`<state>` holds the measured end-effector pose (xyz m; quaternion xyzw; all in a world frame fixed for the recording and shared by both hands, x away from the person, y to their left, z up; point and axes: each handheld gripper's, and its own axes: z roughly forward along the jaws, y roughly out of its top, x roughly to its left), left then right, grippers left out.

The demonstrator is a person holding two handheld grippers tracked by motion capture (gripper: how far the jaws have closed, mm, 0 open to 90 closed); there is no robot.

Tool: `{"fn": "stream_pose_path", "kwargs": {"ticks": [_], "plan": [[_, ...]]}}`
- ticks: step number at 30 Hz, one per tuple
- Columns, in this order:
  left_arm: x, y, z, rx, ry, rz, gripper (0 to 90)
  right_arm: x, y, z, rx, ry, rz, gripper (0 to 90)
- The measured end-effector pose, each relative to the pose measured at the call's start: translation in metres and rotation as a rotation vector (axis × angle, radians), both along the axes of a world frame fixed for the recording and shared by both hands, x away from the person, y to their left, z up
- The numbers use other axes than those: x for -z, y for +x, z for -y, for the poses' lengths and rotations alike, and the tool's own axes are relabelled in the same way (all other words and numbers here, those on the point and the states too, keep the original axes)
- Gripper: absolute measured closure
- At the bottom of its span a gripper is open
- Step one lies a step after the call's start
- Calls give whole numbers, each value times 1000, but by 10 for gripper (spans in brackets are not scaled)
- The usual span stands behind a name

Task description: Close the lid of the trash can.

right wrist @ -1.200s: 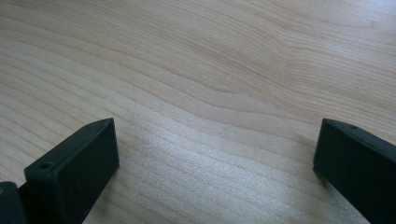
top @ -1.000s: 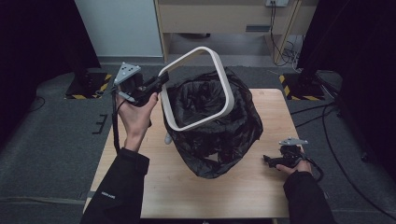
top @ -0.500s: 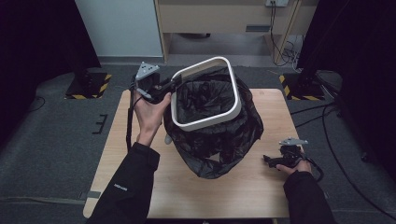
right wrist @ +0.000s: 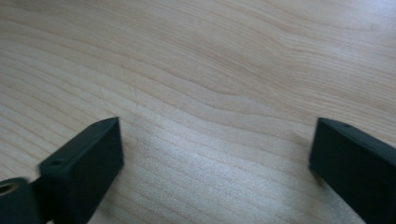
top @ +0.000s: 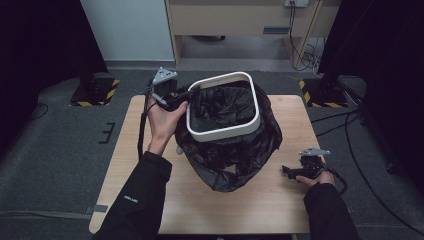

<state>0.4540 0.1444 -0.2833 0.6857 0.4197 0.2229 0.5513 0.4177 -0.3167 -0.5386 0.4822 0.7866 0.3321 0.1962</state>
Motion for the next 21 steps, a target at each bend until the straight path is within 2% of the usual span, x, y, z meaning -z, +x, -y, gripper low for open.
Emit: {"fn": "stream_pose_path", "kwargs": {"ticks": [3, 4, 6, 9, 13, 15, 19, 21], "plan": [[3, 0, -4, 23, -47, 54, 508, -5, 0, 2, 5, -3, -9, 221], [4, 0, -5, 32, -56, 66, 472, -7, 0, 3, 8, -7, -13, 239], [5, -1, -7, 40, -59, 86, 433, -11, 0, 5, 17, -3, 15, 277], [8, -1, -10, 60, -84, 105, 429, -24, 0, 8, 45, 35, 82, 350], [11, -2, -12, 64, -113, 121, 483, -48, -4, 8, 56, 118, 194, 474], [13, -1, -11, 58, -127, 119, 555, -63, -6, 5, 46, 170, 269, 512], [16, 0, -9, 49, -153, 93, 709, -94, -12, -3, 18, 266, 390, 545], [16, 1, -8, 34, -155, 89, 741, -107, -14, -7, -3, 297, 430, 544]]}}
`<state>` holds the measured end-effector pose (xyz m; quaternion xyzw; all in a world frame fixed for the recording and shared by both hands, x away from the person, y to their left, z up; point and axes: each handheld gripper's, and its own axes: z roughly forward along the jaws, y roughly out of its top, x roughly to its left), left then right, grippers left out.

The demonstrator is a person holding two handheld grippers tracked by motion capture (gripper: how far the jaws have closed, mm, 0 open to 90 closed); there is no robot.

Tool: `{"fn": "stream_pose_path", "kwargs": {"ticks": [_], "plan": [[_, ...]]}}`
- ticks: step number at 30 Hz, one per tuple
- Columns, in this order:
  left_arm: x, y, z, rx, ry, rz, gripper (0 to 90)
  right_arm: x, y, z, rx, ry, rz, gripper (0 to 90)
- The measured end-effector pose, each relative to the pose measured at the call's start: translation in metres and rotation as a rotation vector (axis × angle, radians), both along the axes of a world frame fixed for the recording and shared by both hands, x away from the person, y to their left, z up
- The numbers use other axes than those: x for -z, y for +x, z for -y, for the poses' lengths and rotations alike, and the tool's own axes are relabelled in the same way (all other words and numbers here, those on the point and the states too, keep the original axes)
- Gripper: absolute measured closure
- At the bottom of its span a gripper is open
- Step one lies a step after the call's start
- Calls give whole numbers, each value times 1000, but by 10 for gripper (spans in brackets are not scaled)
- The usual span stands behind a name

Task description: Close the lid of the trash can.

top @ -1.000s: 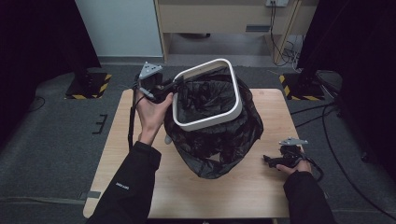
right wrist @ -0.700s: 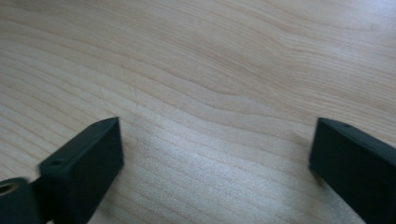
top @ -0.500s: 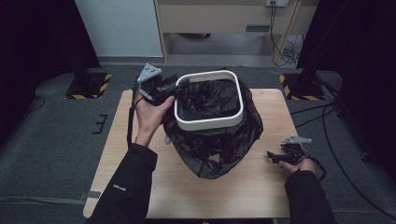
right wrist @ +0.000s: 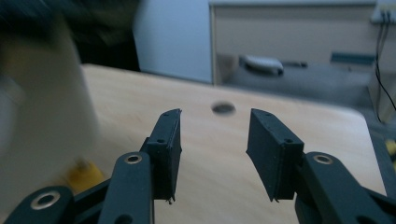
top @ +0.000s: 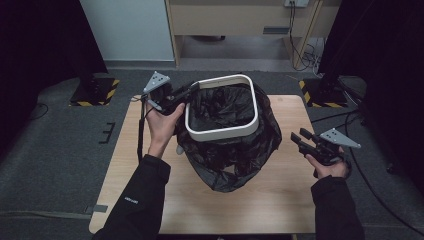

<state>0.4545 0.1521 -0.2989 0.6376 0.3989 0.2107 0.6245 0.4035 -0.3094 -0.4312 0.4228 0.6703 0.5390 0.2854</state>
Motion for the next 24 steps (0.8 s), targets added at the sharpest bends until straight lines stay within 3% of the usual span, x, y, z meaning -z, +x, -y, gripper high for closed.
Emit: {"fn": "stream_pose_path", "kwargs": {"ticks": [6, 11, 16, 19, 22, 24], "plan": [[-8, 1, 4, -6, 14, -22, 754, -43, -7, -15, -64, 57, 131, 542], [-15, 2, 9, -16, 32, -39, 755, -78, -12, -29, -121, 137, 228, 549], [-14, 3, 16, 5, 30, -45, 750, -104, -16, -48, -197, 184, 277, 543], [-13, 3, 18, 8, 71, -36, 730, -118, -19, -61, -258, 215, 303, 532], [-14, 2, 16, -2, 87, -34, 740, -130, -19, -76, -311, 203, 308, 515], [-15, 2, 14, -8, 71, -38, 751, -134, -19, -86, -337, 190, 308, 505]]}}
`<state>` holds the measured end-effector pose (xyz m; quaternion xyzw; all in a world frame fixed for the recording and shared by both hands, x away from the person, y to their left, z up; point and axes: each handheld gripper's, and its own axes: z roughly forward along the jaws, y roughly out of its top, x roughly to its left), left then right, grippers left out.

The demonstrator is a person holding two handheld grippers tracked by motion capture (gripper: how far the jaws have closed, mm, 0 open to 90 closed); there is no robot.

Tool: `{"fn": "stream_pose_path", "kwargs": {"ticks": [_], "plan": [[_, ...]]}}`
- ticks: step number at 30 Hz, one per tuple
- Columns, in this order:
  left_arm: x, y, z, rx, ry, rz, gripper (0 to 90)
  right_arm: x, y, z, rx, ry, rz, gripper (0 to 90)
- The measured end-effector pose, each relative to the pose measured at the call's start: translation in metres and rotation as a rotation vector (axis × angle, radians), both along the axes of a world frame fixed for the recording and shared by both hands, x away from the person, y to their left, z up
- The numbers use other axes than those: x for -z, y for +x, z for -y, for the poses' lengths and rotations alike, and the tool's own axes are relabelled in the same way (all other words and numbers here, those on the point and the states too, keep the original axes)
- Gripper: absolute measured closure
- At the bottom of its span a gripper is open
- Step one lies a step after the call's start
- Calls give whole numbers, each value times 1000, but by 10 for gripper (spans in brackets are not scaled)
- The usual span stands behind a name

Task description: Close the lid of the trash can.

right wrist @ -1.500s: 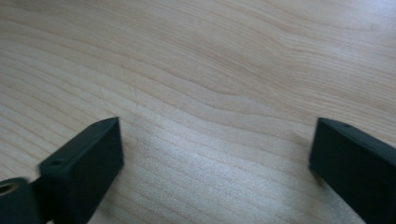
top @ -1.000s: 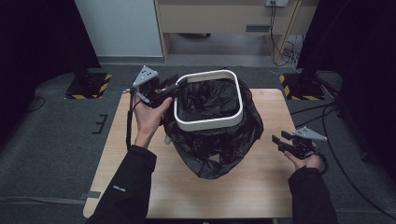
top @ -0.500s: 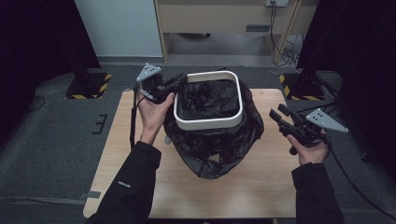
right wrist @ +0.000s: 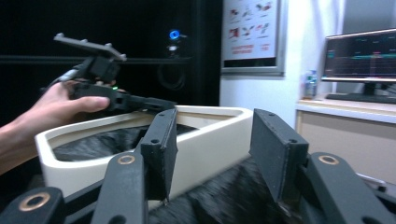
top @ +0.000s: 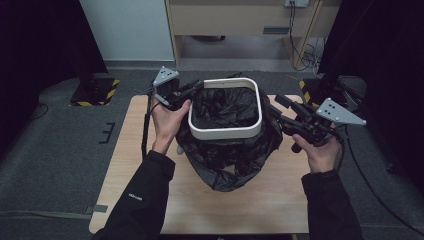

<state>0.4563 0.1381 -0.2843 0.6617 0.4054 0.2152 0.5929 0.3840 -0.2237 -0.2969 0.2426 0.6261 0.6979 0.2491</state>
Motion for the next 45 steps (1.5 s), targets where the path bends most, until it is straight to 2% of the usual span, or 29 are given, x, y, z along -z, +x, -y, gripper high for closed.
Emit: {"fn": "stream_pose_path", "kwargs": {"ticks": [2, 7, 11, 13, 16, 18, 21, 25, 29, 30, 32, 34, 36, 37, 40, 43, 45], "plan": [[-1, 0, -2, 0, -28, -9, 754, -3, 0, -8, -17, -13, 7, 496], [-5, 1, 1, -5, -21, -12, 756, -9, 1, -18, -49, -5, 4, 483], [-5, 0, 4, 10, -21, -10, 753, -11, 1, -22, -72, -59, -27, 500], [-3, 0, 4, 19, -8, -10, 739, -10, 2, -23, -59, -103, -36, 516], [0, 0, 4, 29, 2, 0, 690, -7, 4, -21, -57, -95, -48, 540], [2, 0, 4, 27, 2, 4, 680, -5, 5, -21, -38, -142, -52, 559], [3, 1, 3, 18, 6, -1, 655, -2, 6, -21, -35, -163, -56, 571], [13, 2, -1, 9, 9, -4, 637, 7, 8, -26, -37, -187, -73, 572], [25, 4, -5, 17, -45, -4, 613, 13, 8, -26, -45, -150, -85, 572], [26, 3, -5, 15, -45, -3, 609, 14, 8, -26, -43, -145, -85, 572], [25, 3, -5, 2, -21, 1, 587, 15, 7, -26, -39, -135, -94, 564], [23, 1, -6, -9, -1, 14, 537, 15, 6, -26, -13, -135, -84, 487], [21, -2, -9, 4, -19, 24, 480, 16, 5, -25, 4, -135, -75, 420], [20, -4, -12, 6, -20, 37, 465, 16, 5, -24, 6, -123, -75, 370], [15, -15, -24, 1, -28, 70, 420, 18, 2, -14, 4, -25, -68, 318], [13, -28, -37, -7, -35, 94, 374, 19, -2, -2, 32, 14, -65, 268], [14, -37, -48, -17, -25, 107, 357, 22, -4, 7, 48, 37, -74, 244]]}}
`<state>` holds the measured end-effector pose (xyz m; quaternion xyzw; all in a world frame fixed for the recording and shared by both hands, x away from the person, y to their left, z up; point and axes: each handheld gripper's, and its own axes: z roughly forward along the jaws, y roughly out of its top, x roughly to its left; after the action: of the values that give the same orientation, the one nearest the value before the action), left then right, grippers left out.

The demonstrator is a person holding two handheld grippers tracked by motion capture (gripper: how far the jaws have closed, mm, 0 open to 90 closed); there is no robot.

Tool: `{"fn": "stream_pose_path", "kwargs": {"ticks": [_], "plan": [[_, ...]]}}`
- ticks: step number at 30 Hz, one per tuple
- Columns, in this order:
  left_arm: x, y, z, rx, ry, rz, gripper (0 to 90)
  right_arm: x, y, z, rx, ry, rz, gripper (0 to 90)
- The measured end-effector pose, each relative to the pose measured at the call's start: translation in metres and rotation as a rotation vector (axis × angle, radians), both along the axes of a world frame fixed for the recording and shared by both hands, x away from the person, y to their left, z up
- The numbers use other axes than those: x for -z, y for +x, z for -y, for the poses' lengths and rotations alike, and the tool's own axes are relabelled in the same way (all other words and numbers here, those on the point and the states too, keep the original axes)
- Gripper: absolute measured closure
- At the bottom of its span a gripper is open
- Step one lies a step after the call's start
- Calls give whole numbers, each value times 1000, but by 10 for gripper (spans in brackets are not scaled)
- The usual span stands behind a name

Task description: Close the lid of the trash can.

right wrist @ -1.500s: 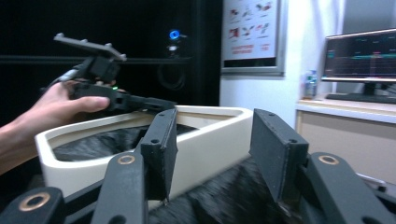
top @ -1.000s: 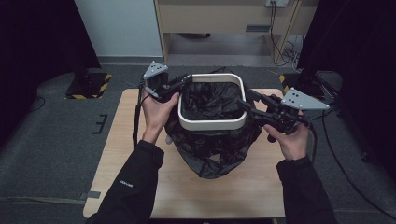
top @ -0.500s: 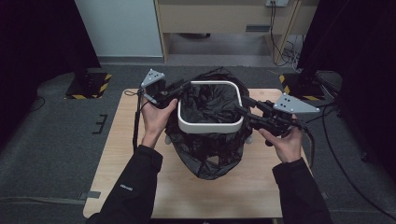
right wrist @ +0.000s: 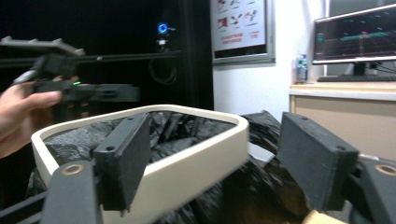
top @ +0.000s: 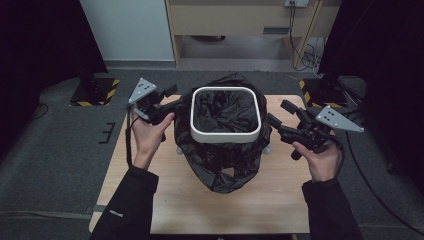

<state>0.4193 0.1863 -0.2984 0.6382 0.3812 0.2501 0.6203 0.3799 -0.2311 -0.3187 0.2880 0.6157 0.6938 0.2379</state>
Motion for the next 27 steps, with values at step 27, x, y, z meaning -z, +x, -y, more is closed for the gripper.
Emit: {"fn": "stream_pose_path", "kwargs": {"ticks": [27], "plan": [[126, -51, -81, -140, 194, -235, 240, 85, 7, 51, 157, -84, -257, 156]]}}
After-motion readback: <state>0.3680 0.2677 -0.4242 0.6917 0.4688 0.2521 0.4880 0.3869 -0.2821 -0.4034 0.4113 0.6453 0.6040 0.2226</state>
